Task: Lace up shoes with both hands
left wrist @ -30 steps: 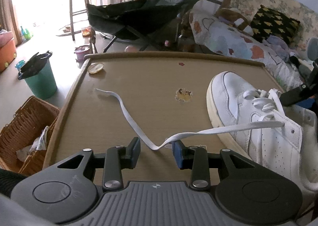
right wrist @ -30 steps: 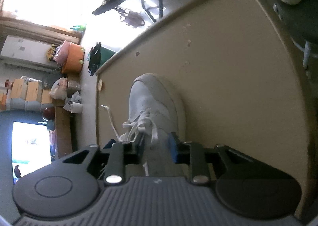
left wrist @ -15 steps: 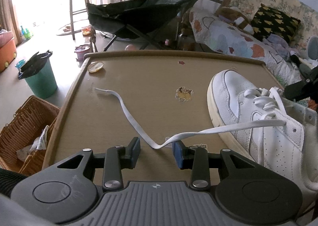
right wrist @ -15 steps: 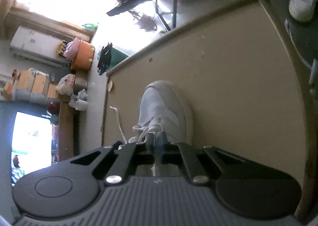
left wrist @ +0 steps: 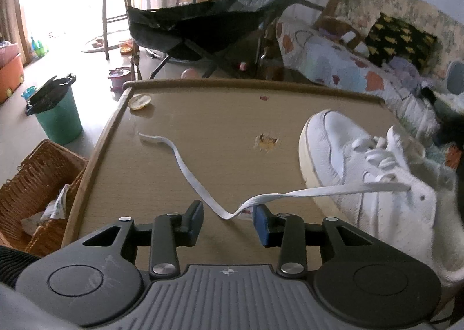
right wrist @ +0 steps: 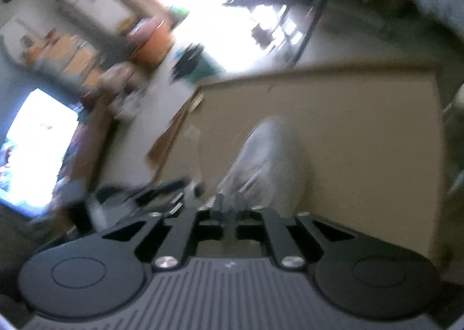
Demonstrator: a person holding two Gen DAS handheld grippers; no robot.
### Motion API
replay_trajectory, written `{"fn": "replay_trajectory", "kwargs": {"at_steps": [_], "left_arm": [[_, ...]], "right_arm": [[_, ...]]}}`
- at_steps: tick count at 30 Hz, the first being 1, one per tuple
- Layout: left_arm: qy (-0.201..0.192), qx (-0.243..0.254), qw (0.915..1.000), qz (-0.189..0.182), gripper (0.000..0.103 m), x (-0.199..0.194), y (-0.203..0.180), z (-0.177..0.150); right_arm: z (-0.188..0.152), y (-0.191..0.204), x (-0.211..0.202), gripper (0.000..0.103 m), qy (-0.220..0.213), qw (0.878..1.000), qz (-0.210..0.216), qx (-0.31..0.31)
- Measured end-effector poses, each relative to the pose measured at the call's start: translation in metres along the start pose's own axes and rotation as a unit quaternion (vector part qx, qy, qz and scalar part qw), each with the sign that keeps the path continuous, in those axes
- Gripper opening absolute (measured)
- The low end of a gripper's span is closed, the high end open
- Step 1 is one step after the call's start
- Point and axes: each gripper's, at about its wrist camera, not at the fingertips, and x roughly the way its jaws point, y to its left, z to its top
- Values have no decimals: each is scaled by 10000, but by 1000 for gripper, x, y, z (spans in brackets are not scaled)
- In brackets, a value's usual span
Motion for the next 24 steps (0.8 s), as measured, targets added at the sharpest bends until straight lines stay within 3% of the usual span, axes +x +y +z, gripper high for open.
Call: {"fn": "replay_trajectory", "kwargs": {"at_steps": [2,5,8,13,17,21,22,24], "left_arm": [[-96,-43,9999,-112,42,-6,-1,0],[-269,-122,9995,-138,49,-13,-3,0],[-367,-312,9987,-156,52,-18,-1,1],[-249,-656,9975,-106,53,-17,5,-3],[-164,-774,9968,-94,53,-13,7,-4],[-158,-759,9969,-136,53,-12,8,-5],[-168,-755,9969,-148,53,-12,8,-5],[-189,-759,9968,-168,53,-13,9,-5]], "right_arm": [[9,2,-3,20,-270,9990,-336,-101],[19,15,7,26,-170,9950,-690,-708],[23,32,25,27,222,9891,-715,-1266],[20,57,51,26,969,9577,-1312,-2371],[14,62,47,12,1120,9518,-1345,-2520],[8,69,41,9,1170,9414,-1466,-2804],[7,71,40,4,1181,9393,-1472,-2866],[4,76,36,4,1285,9375,-1340,-2945]]}}
